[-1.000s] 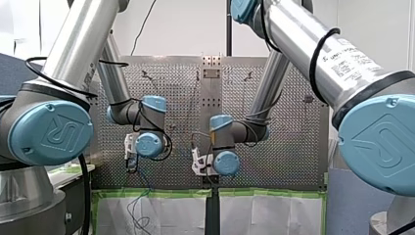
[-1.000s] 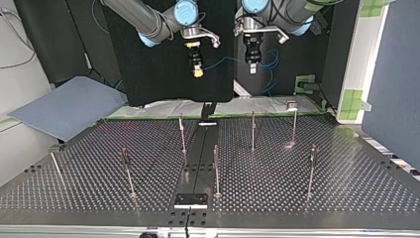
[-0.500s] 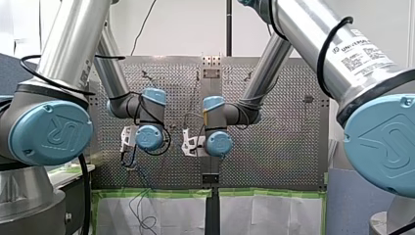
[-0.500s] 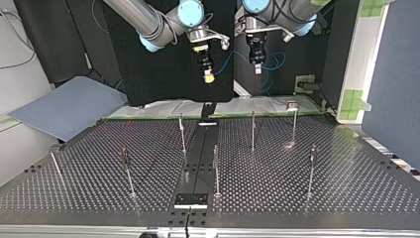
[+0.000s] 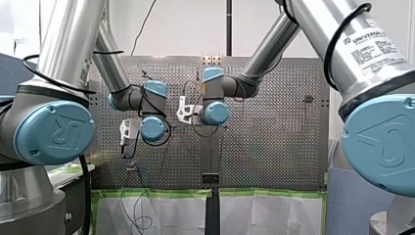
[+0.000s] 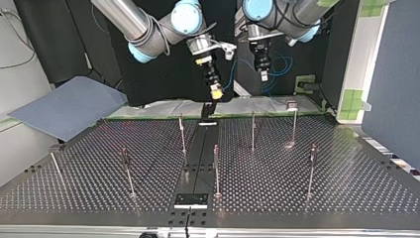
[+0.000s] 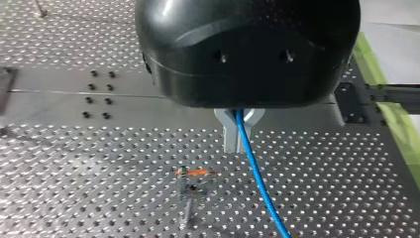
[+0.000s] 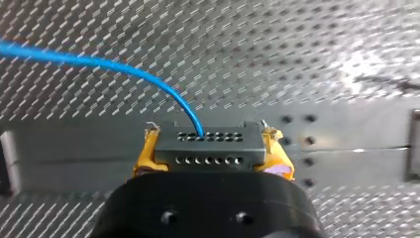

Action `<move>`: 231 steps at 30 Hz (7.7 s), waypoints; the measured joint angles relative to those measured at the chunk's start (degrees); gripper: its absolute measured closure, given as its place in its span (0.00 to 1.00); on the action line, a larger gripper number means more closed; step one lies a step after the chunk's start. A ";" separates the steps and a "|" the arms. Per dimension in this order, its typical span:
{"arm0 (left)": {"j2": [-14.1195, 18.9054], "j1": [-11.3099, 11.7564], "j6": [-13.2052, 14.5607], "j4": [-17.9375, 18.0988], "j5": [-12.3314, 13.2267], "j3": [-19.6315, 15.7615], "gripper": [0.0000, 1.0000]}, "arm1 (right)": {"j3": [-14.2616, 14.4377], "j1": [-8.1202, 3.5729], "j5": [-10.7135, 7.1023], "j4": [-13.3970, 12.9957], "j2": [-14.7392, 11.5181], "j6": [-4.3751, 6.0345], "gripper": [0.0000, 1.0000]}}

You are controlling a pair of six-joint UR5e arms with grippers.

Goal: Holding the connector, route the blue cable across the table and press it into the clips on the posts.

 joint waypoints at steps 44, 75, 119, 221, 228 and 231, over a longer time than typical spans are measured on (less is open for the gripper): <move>19.80 13.97 -10.19 -16.02 4.69 8.15 1.00 | -17.21 -0.72 -11.05 17.88 -2.36 4.41 1.00; 18.53 24.28 -9.73 -20.86 12.22 17.99 1.00 | -32.57 -0.80 -9.91 29.65 3.60 7.07 1.00; 10.43 30.32 -13.77 -18.32 22.75 23.47 1.00 | -54.91 -1.10 -6.70 32.95 8.61 5.74 1.00; 9.03 34.22 -19.15 -20.11 21.13 22.61 1.00 | -49.95 -0.56 -0.06 32.87 11.33 0.23 1.00; 12.27 34.34 -21.73 -17.84 23.36 19.23 0.79 | -49.96 0.18 0.81 32.89 11.39 0.15 1.00; 13.83 34.00 -23.26 -16.68 24.88 17.66 0.57 | -49.96 0.36 1.46 32.93 11.38 0.19 1.00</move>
